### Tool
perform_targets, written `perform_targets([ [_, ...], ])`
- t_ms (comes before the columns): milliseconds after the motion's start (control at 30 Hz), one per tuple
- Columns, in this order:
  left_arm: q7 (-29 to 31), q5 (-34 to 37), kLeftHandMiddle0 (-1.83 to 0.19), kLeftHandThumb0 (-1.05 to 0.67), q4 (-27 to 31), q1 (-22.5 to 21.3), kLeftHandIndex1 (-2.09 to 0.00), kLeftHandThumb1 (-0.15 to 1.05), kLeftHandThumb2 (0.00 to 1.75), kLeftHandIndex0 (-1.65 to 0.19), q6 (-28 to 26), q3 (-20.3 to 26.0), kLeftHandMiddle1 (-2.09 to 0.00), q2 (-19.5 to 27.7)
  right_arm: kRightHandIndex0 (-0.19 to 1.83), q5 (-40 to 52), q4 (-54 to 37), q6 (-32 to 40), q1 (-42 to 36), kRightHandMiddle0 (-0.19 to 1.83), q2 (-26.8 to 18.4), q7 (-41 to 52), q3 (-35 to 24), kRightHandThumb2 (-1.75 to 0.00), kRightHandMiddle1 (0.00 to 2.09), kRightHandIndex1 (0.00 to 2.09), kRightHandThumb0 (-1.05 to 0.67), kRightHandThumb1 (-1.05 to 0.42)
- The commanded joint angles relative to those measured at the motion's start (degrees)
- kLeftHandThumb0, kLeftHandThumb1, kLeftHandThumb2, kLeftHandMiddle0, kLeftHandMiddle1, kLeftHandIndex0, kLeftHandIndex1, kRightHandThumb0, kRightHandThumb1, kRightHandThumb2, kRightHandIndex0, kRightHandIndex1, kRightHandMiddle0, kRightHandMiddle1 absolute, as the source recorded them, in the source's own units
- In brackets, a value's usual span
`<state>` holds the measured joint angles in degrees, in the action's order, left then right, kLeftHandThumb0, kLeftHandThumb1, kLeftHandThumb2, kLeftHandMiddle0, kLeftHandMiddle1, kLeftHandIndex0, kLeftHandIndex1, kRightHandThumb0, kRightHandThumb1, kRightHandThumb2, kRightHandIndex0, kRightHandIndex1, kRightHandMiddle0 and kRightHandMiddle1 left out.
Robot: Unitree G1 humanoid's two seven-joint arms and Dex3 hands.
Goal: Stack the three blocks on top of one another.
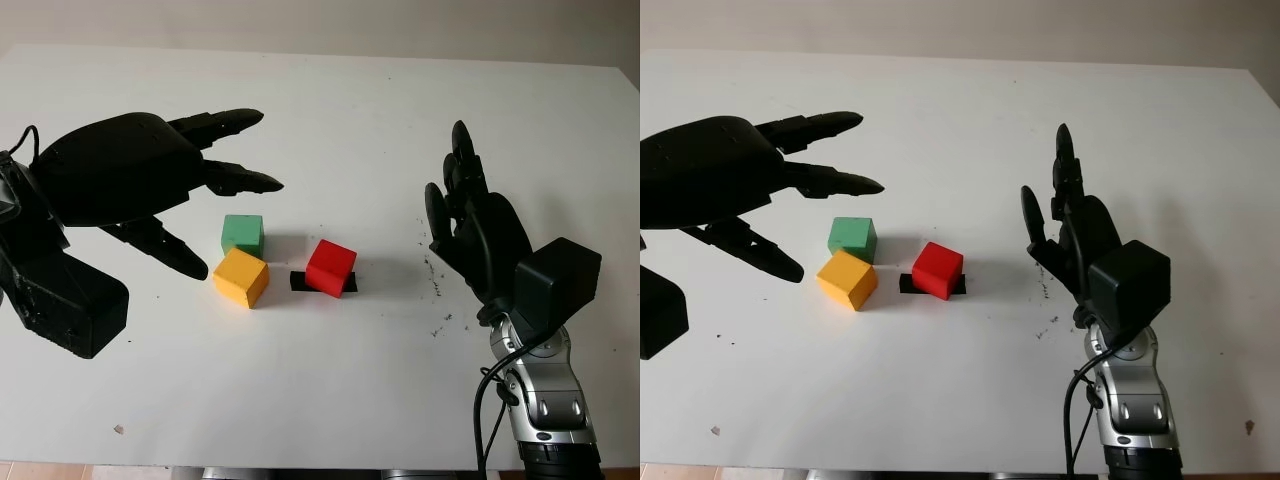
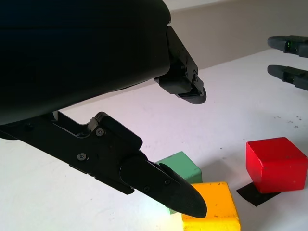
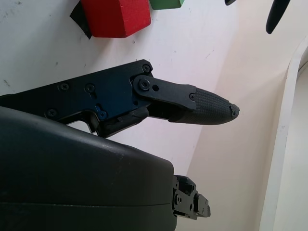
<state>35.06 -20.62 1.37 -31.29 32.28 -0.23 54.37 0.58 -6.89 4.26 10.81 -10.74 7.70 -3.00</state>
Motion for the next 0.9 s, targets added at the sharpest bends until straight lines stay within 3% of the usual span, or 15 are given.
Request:
perform_targets([
  [0, 0.3, -0.1, 0.05, -0.73, 0.0, 0.0, -0.08, 0.83, 0.06, -0.51, 0.6, -0.8, -0.05, 0.3, -0.19, 0.0, -0.4, -0.8, -0.3, -0.17, -0.2, -0.1, -0.3, -0.62, 0.06, 0.02, -0.67, -1.05],
  [867, 0.0, -2.1, 0.06, -0.77, 0.0, 2.2, -0.07, 0.85, 0.06, -0.53, 0.9, -2.8, -0.05, -0.9, -0.19, -0.5, -0.7, -0.5, -0.5, -0.16, -0.3, -0.2, -0.3, -0.61, 0.06, 0.03, -0.69, -1.05],
])
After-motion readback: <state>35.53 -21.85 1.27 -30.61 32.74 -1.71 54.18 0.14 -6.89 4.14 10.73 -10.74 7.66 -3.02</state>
